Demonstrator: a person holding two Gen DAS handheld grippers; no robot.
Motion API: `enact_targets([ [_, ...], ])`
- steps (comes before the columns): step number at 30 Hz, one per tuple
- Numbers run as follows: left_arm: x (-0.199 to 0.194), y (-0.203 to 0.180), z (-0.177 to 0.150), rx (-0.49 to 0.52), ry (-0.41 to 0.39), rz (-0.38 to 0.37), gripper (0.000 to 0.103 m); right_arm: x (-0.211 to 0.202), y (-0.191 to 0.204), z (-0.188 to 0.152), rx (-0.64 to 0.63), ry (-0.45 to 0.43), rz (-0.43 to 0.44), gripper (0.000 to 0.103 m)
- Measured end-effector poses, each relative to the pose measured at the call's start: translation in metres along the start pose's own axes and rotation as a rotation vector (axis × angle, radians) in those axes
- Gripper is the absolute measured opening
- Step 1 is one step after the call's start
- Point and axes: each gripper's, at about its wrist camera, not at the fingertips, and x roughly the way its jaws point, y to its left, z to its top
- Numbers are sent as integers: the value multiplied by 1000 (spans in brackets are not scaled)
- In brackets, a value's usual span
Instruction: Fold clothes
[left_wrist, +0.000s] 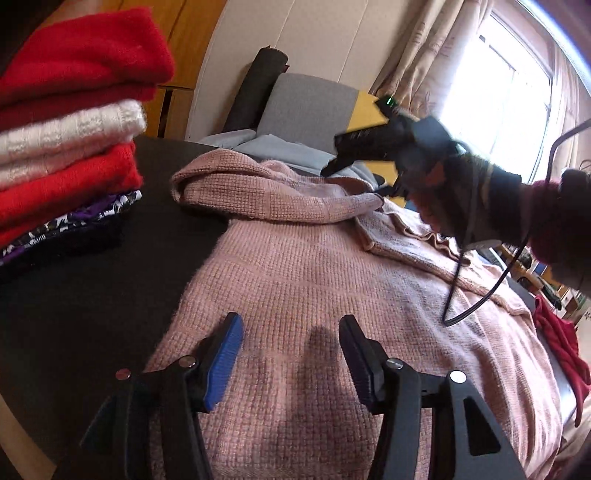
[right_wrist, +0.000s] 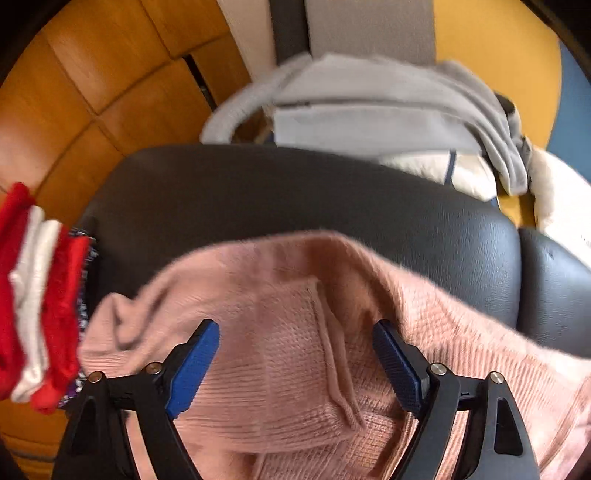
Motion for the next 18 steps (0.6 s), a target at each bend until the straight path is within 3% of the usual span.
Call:
enact_targets([
  [3, 1, 1, 0, -4, -5, -9, 56, 10, 0, -4, 7, 33, 8, 103],
  [9, 2, 0, -1, -4, -12, -10, 56, 15, 22, -8, -90, 77, -93, 102],
  [11, 2, 1, -1, -7, -15, -14, 56, 13, 30, -11, -128, 73, -108, 94],
  [16, 3, 0, -1, -7, -19, -13, 56, -1, 30, -14, -138, 53, -135, 37],
  [18, 3, -1, -1, -7, -21, -13, 56, -10, 28, -15, -122, 43, -127, 19],
])
